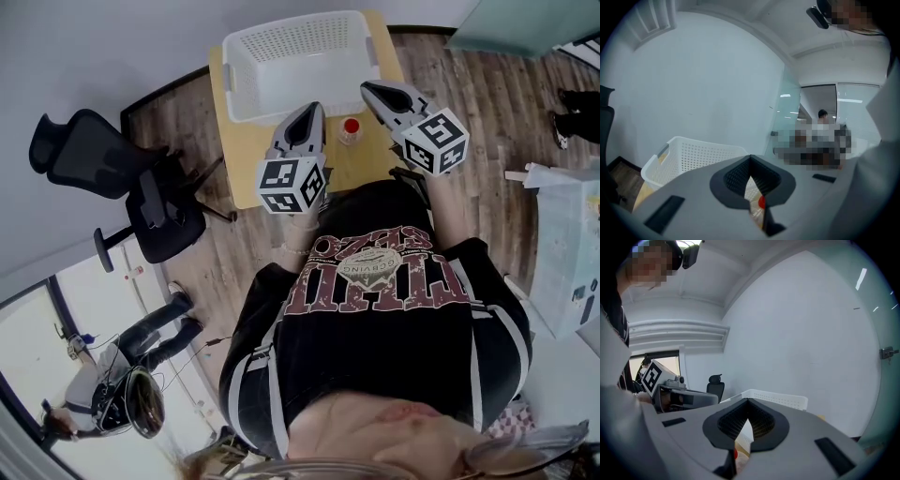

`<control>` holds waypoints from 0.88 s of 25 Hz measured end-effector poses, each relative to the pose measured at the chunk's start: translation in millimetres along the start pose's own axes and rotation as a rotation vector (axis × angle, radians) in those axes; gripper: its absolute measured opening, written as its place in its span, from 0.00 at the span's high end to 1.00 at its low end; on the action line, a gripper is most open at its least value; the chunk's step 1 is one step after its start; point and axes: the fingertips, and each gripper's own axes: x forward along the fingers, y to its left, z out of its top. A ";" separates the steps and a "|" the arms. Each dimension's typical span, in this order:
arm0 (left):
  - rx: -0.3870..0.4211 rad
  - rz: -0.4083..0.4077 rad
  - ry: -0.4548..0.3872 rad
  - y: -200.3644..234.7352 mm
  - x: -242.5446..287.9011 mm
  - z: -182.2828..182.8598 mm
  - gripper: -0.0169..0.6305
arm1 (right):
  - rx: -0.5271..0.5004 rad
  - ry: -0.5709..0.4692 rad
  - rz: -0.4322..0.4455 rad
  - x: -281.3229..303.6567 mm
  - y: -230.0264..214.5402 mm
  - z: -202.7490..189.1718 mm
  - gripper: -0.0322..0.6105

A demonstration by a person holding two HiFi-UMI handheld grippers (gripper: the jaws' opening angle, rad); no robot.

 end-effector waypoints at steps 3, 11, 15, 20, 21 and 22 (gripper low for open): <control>0.004 -0.017 0.001 1.6 3.6 2.6 0.90 | 0.010 -0.004 -0.012 4.3 -1.5 2.5 0.92; 0.024 -0.061 -0.002 -11.3 13.5 6.9 0.90 | 0.018 -0.032 -0.045 0.5 -6.6 10.0 0.92; 0.030 -0.074 0.002 -14.4 18.2 9.6 0.90 | 0.016 -0.041 -0.064 -0.3 -11.8 13.8 0.92; 0.025 -0.081 0.001 0.5 18.5 12.4 0.90 | 0.003 -0.030 -0.084 15.2 -9.3 15.0 0.92; 0.024 -0.081 0.001 2.1 18.7 12.9 0.90 | 0.001 -0.029 -0.085 17.1 -8.7 15.4 0.92; 0.024 -0.081 0.001 2.4 19.0 13.3 0.90 | 0.000 -0.029 -0.085 17.7 -8.4 15.8 0.92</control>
